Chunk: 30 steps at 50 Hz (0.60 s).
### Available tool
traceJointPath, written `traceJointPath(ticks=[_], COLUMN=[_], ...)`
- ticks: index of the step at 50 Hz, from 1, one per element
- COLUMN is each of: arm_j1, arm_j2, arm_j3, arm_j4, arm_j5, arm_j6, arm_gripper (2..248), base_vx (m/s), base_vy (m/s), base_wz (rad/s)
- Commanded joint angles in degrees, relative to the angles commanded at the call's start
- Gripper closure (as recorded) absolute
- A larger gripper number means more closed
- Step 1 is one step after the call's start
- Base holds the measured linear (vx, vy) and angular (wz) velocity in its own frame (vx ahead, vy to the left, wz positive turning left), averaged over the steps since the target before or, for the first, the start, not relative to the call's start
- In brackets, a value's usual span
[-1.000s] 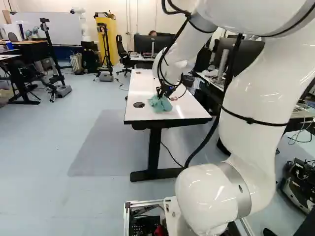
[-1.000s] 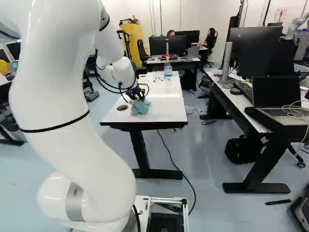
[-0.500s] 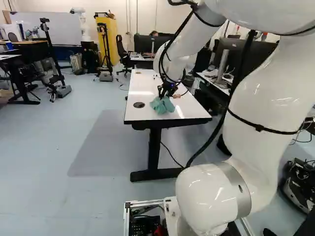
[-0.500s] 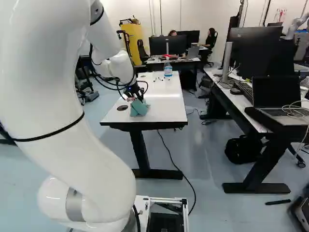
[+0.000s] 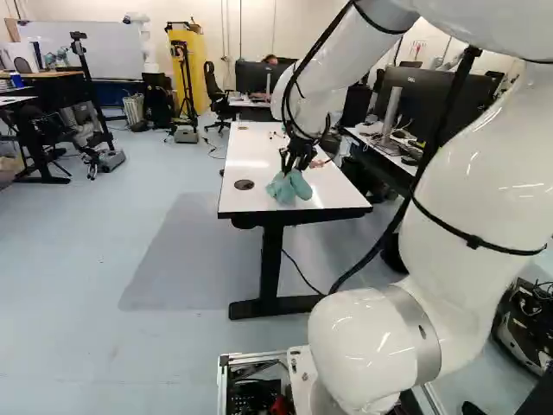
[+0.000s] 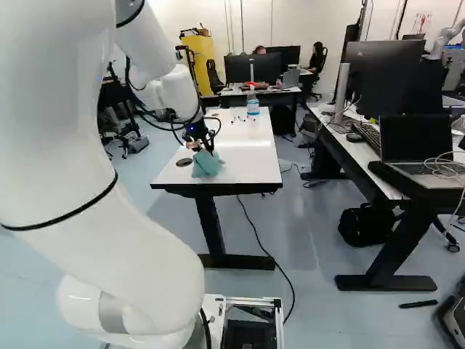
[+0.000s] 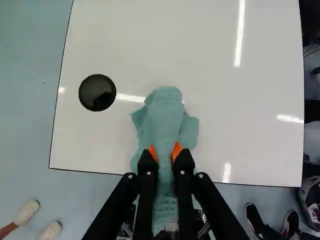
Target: Clean the table with the green towel
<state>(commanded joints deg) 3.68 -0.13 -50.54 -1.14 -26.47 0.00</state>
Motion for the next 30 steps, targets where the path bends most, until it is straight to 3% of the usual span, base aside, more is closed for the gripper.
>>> traceJointPath(ticks=[18,30], arm_j1=[-0.13,-1.88], arm_j2=[-0.08,-1.41], arm_j3=[-0.08,-1.44], arm_j4=[0.0,0.0], arm_j5=[0.0,0.0], arm_j6=[0.0,0.0], arm_gripper=[203,203], base_vx=[0.0,0.0], base_vy=[0.0,0.0], base_wz=[0.0,0.0])
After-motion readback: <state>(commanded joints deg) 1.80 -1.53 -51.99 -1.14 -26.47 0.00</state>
